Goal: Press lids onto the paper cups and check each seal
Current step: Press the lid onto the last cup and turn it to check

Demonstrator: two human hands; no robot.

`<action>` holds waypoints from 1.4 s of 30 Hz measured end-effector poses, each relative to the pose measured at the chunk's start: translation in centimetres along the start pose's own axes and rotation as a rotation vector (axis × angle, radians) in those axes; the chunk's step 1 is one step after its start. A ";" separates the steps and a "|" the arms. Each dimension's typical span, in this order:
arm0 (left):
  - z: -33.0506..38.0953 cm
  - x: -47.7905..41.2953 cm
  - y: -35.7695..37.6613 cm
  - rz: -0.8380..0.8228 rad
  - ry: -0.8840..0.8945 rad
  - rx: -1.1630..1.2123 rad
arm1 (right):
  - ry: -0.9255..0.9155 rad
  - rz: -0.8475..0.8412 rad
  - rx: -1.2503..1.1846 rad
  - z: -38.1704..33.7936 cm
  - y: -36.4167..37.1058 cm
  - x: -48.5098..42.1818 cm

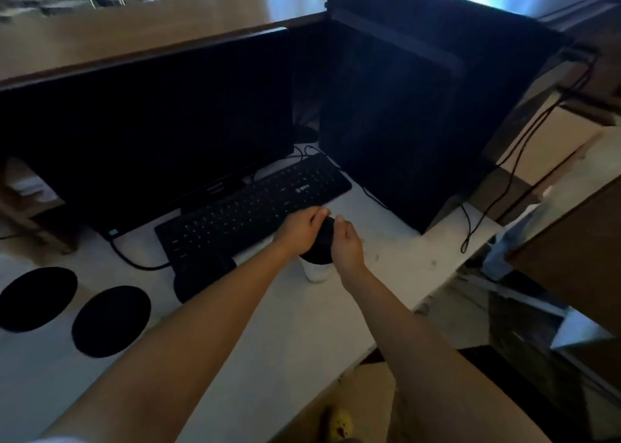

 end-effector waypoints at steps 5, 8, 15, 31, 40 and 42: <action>1.7 -0.8 -0.6 -0.128 0.196 -0.424 | 0.036 0.015 -0.052 1.4 -0.1 1.3; 3.2 -0.5 -1.5 -0.132 0.255 -0.670 | 0.084 -0.011 0.023 1.4 -0.9 1.1; 0.0 3.7 -1.0 0.131 -0.173 -0.115 | -0.058 -0.107 0.196 -0.7 0.2 -0.4; 0.3 1.9 -1.1 -0.217 -0.042 -0.425 | -0.022 -0.290 -0.027 4.2 -0.3 0.3; 4.0 1.4 1.7 -0.161 0.040 -0.578 | -0.129 -0.671 0.427 7.0 1.7 -1.7; 4.0 1.3 1.7 -0.148 0.055 -0.578 | -0.148 -0.705 0.487 6.6 2.5 -2.7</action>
Point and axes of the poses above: each hand's wrist, its own x-axis away from the middle knuckle, its own y-axis out of the palm, z = x × y, the point moved 9 cm from there along -x, towards the middle knuckle, and after that the axes turned 15 degrees about y, right-handed, at the moved point
